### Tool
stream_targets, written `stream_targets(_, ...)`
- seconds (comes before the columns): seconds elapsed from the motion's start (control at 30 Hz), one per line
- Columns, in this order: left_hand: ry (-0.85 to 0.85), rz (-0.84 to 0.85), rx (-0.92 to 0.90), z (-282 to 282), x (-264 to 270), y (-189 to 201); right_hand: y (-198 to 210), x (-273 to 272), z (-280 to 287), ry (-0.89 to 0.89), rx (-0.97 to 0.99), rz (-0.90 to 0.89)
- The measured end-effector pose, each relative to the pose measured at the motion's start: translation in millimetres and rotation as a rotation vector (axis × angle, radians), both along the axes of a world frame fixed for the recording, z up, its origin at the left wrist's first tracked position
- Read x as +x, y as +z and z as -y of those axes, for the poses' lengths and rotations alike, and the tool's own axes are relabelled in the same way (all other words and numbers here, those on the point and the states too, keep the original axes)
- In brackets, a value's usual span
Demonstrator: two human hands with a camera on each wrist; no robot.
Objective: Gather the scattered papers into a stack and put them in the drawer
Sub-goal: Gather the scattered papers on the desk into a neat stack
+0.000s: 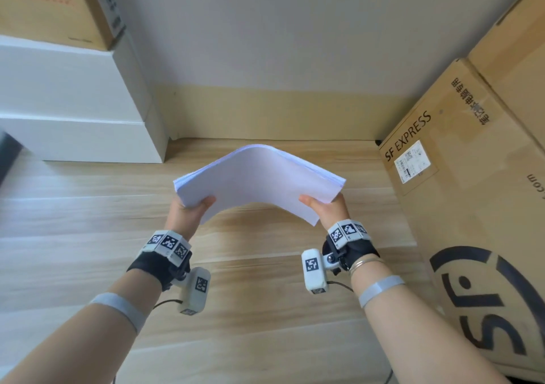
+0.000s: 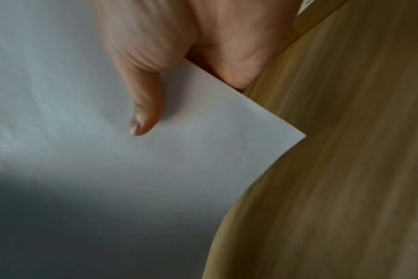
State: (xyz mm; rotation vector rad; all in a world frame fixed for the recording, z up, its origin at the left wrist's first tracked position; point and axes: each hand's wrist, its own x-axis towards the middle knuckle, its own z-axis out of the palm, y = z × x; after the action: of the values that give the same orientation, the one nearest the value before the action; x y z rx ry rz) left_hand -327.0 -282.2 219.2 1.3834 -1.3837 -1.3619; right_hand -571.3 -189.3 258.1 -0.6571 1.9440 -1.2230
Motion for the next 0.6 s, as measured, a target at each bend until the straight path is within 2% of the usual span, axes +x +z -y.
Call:
stream_targets(0.07, -0.026, 0.003, 0.095, -4, 2, -10, -17, 4, -5, -0.007, 0.066, 0.035)
stream_targets(0.13, 0.017, 0.029, 0.142, -8, 2, -19, -31, 10, -9, 0.016, 0.14, 0.014)
stream_targets(0.23, 0.113, -0.02, 0.144, -8, 1, -22, -39, 10, -7, -0.034, 0.065, 0.027)
stream_targets(0.33, 0.098, -0.089, 0.175, -8, 2, -26, -44, 9, -4, -0.028, 0.067, 0.046)
stream_targets(0.6, 0.117, -0.041, 0.237, -9, 3, -39, -68, 11, 1, -0.007, 0.133, 0.037)
